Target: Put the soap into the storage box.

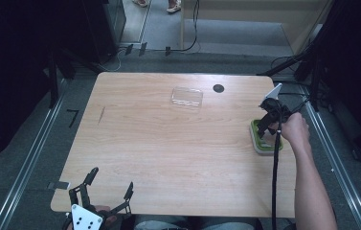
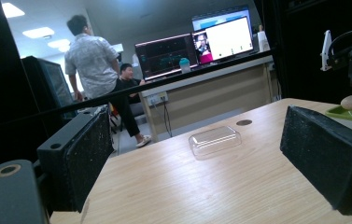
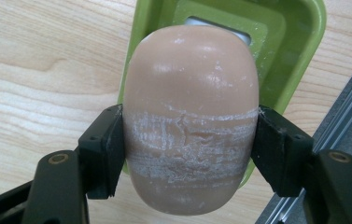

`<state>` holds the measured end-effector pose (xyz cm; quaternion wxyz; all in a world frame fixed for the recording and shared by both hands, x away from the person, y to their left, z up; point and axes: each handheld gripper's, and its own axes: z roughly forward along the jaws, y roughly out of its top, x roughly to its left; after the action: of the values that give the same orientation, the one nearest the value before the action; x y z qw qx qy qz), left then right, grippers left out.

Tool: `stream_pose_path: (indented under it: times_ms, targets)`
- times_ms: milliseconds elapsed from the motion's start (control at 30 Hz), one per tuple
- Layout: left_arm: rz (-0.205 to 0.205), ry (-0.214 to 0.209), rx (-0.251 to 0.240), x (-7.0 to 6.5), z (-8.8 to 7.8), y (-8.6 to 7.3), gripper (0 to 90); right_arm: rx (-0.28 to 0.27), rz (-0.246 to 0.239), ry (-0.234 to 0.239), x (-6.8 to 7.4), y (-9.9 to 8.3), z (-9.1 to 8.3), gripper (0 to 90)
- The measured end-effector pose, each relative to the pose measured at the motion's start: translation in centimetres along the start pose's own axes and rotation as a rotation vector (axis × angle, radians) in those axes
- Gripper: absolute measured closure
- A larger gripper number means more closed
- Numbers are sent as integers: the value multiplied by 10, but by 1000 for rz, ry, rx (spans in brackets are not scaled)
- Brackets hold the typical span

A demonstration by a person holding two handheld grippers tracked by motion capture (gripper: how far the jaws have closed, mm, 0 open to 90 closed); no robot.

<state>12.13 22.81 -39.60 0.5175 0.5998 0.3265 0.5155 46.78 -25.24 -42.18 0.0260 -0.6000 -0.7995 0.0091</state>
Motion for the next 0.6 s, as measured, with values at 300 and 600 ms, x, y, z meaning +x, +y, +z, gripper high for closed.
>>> stream_pose_path:
  times_ms: [300,600]
  targets:
    - [-1,1,0,0,0,0,99,7,5,1,-5,5,7,338]
    - [-1,1,1,0,0,0,99,9,29,10,-8,10,15,338]
